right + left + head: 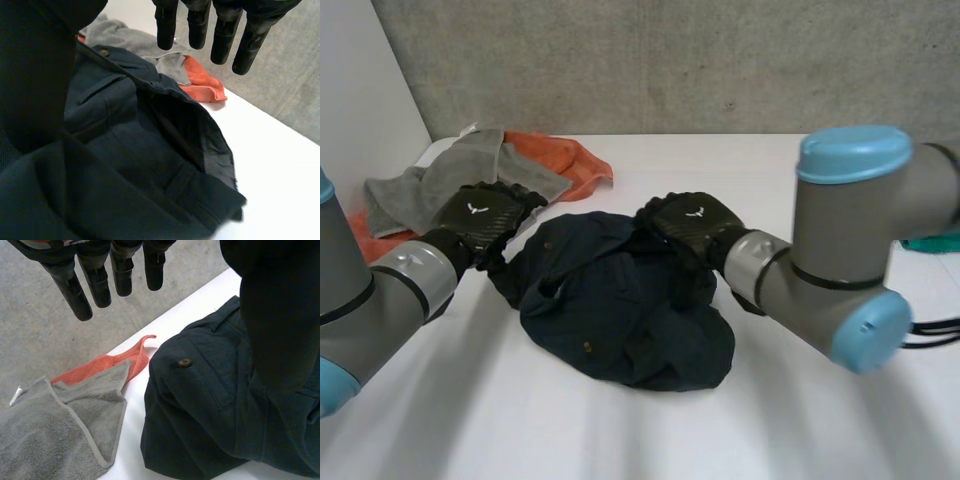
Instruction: Fold the laundry.
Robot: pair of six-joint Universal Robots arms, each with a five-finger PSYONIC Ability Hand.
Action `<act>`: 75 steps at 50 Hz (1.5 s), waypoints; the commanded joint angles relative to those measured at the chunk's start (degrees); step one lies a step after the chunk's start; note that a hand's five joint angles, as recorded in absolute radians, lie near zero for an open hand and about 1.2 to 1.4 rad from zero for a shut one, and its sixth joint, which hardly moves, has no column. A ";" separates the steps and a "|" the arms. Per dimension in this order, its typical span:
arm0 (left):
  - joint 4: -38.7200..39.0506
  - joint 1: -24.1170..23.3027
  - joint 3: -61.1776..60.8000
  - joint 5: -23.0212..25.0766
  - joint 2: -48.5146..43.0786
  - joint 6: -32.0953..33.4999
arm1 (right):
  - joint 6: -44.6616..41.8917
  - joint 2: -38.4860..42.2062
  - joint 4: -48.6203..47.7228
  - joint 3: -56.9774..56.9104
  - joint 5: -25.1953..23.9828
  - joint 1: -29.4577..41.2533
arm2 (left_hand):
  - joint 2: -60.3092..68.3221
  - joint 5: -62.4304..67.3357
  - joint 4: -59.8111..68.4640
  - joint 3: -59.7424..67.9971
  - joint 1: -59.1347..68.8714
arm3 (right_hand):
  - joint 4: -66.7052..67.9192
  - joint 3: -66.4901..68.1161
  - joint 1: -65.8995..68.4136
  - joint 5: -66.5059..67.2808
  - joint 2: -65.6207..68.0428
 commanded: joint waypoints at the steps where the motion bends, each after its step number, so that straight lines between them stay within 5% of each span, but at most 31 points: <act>1: 0.02 0.13 -0.45 0.00 1.39 -0.42 | 3.89 11.85 1.77 -13.20 0.30 2.43 | 1.65 1.18 1.80 1.36 2.62 | 1.67 2.91 3.42 1.44 2.44; 14: 0.19 1.01 -1.95 0.00 1.75 -0.51 | 4.77 22.93 1.24 -24.81 2.06 5.50 | 1.32 0.84 1.46 1.02 2.29 | 5.86 7.11 7.61 5.64 6.64; 18: 0.28 1.10 -2.47 0.09 1.83 -0.51 | 4.68 25.12 1.16 -26.57 2.06 6.30 | 1.32 0.84 1.46 1.02 2.29 | 34.40 35.64 36.15 34.17 35.17; 20: 0.28 1.10 -2.47 0.09 1.83 -0.51 | 4.59 25.65 0.98 -27.53 1.88 6.30 | 1.15 0.67 1.29 0.85 2.12 | 66.31 67.56 68.06 66.09 67.09; 22: 0.28 1.10 -2.47 0.09 1.83 -0.51 | 4.59 25.39 0.63 -28.33 1.97 6.30 | 1.15 0.67 1.29 0.85 2.12 | 66.54 67.79 68.29 66.32 67.32; 34: 0.98 0.83 -1.60 0.09 2.10 -0.51 | 0.47 2.30 -1.66 -16.13 1.71 0.86 | -0.03 -0.51 0.11 -0.33 0.94 | 66.54 67.79 68.29 66.32 67.32; 42: 4.41 0.57 -1.86 -0.08 2.45 -0.95 | -17.00 -13.97 1.40 3.28 -0.84 -7.84 | -0.20 -0.68 -0.06 -0.50 0.77 | 66.54 67.79 68.29 66.32 67.32; 56: 5.99 -4.00 -1.95 0.00 0.26 -0.86 | -47.42 -25.76 22.77 26.16 -10.51 -21.64 | -0.70 -1.18 -0.56 -1.00 0.27 | 66.54 67.79 68.29 66.32 67.32; 57: 6.51 -4.52 -1.69 0.00 -0.53 -0.78 | -49.01 -25.85 23.04 26.60 -10.68 -22.26 | -0.54 -1.01 -0.39 -0.83 0.43 | 61.60 62.85 63.35 61.38 62.38; 58: 7.04 -4.96 -1.51 0.00 -1.24 -0.69 | -51.02 -26.11 23.13 27.12 -11.47 -23.48 | -0.37 -0.85 -0.23 -0.67 0.60 | 22.59 23.83 24.34 22.37 23.37; 60: 8.97 -6.72 -0.20 0.00 -3.52 -0.25 | -51.66 -26.72 22.34 27.31 -11.92 -24.72 | -0.37 -0.84 -0.22 -0.66 0.60 | -3.46 -2.21 -1.71 -3.68 -2.68; 75: 8.81 -11.91 20.28 0.35 -21.89 0.19 | -21.61 -27.52 14.52 17.03 -12.44 -26.57 | 0.98 0.50 1.12 0.68 1.95 | -3.46 -2.21 -1.71 -3.68 -2.68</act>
